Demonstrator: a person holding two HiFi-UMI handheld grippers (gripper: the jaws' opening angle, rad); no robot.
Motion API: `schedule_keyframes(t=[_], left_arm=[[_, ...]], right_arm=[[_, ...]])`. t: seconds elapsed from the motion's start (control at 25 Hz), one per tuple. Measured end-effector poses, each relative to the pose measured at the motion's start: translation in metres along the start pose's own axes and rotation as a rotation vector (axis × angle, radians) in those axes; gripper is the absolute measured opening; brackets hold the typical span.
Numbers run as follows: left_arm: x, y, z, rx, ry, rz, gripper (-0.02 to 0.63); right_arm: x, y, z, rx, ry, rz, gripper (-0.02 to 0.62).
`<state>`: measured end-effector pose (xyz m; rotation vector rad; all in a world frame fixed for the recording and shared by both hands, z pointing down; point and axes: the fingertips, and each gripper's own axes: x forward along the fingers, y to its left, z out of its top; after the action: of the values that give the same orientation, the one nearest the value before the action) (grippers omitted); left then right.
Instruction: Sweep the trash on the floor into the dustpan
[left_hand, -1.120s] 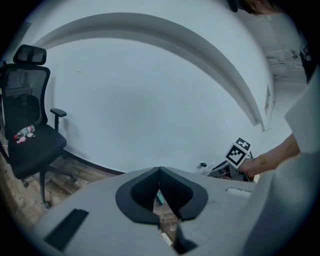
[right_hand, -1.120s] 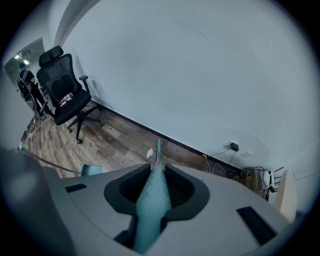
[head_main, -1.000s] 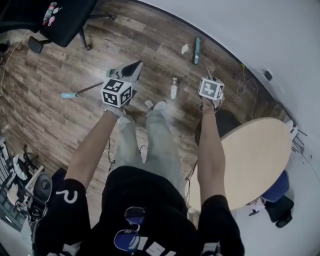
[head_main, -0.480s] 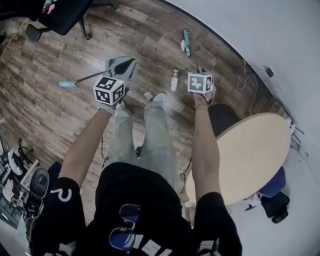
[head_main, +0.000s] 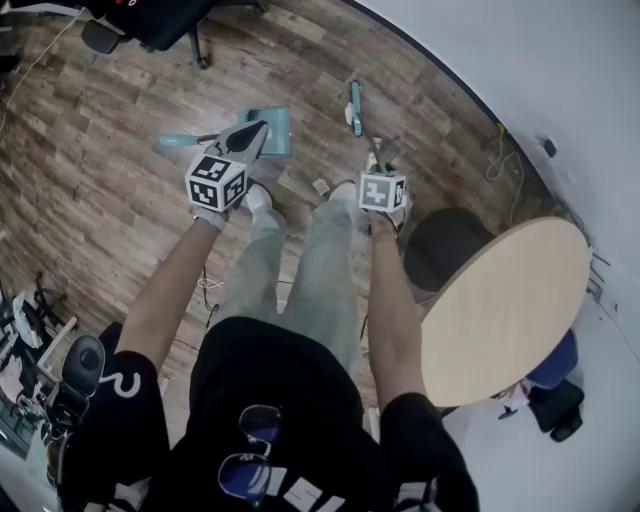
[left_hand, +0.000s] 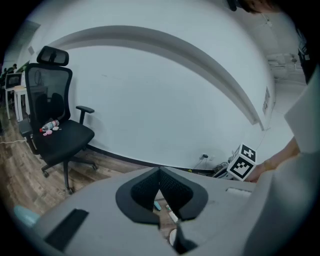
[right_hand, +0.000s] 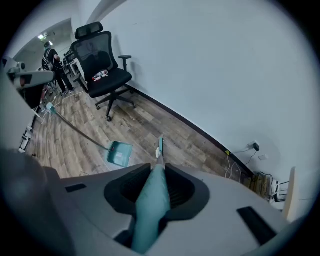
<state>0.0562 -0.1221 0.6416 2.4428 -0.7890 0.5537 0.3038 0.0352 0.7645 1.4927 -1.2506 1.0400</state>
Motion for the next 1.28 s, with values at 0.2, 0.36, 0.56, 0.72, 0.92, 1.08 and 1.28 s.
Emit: schedule_keyframes(t=[0.2, 0.36, 0.56, 0.72, 0.92, 1.08, 1.28], left_arm=[[-0.06, 0.044, -0.021, -0.014, 0.004, 0.033, -0.002], [-0.101, 0.067, -0.035, -0.021, 0.0, 0.043, -0.002], [-0.146, 0.098, -0.049, -0.049, -0.014, 0.069, -0.002], [-0.173, 0.114, -0.053, -0.079, -0.03, 0.093, -0.002], [-0.194, 0.117, -0.047, -0.091, -0.056, 0.096, -0.002], [-0.194, 0.107, -0.03, -0.084, -0.069, 0.074, -0.002], [-0.182, 0.082, -0.005, -0.04, -0.066, 0.026, -0.002]], right_arm=[[-0.013, 0.091, -0.021, 0.01, 0.01, 0.049, 0.084], [-0.023, 0.158, -0.034, 0.047, 0.041, 0.086, 0.084], [-0.037, 0.25, -0.035, 0.111, 0.054, 0.22, 0.084], [-0.055, 0.279, -0.035, 0.086, 0.042, 0.219, 0.084], [-0.077, 0.305, -0.036, 0.138, 0.049, 0.315, 0.084], [-0.099, 0.283, -0.029, 0.15, 0.037, 0.293, 0.084], [-0.123, 0.225, -0.017, 0.19, -0.063, 0.205, 0.084]])
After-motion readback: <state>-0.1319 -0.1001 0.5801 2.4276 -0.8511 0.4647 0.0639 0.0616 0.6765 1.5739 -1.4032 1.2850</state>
